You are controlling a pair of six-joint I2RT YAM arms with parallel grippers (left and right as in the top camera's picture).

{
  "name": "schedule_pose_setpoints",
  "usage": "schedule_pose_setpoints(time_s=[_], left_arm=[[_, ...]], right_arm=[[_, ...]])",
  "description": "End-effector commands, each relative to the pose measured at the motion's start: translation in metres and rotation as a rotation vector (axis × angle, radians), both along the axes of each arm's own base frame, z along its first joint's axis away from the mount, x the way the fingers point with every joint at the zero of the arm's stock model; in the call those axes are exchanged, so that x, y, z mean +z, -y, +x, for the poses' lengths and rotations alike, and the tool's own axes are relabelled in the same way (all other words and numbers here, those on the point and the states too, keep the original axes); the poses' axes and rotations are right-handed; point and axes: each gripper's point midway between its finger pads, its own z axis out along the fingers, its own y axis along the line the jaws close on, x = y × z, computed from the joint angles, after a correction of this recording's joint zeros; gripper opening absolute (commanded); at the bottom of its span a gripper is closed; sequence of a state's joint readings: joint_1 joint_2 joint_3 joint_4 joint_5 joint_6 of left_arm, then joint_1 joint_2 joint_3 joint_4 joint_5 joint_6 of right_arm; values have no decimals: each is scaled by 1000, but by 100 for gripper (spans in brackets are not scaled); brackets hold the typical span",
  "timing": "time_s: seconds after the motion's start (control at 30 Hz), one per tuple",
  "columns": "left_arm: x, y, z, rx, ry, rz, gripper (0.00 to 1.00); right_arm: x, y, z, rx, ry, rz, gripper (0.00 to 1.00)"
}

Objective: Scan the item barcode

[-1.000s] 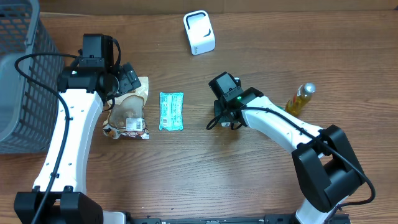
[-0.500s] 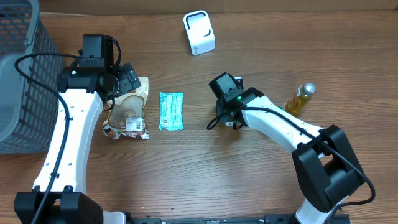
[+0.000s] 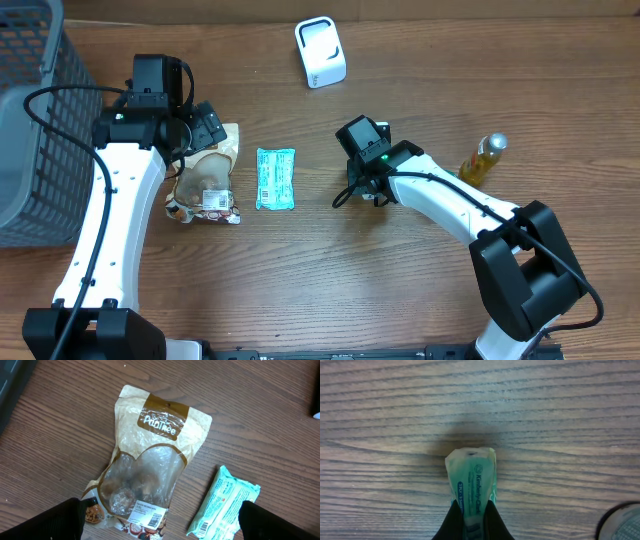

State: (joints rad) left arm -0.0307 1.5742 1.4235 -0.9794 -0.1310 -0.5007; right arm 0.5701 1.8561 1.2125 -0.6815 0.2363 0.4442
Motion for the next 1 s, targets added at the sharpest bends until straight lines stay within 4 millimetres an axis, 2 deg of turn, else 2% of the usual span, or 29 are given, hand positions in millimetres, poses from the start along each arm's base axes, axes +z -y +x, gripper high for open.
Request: schedule_pose_setpoints(time_s=[0.0,0.2,0.37,0.97], left_arm=[[2,-1,2,-3,6,2,99],[2,-1,2,-3,6,2,100],[2,-1,2,-3,6,2,99],[2,-1,2,-3,6,2,100]], right_arm=[[32,-7,18,-9,81,37,4],[36,-9,21,-13,90,46,4],[36,-10,20,-87,88,80,4],[28,-20,10,-60,30,135,4]])
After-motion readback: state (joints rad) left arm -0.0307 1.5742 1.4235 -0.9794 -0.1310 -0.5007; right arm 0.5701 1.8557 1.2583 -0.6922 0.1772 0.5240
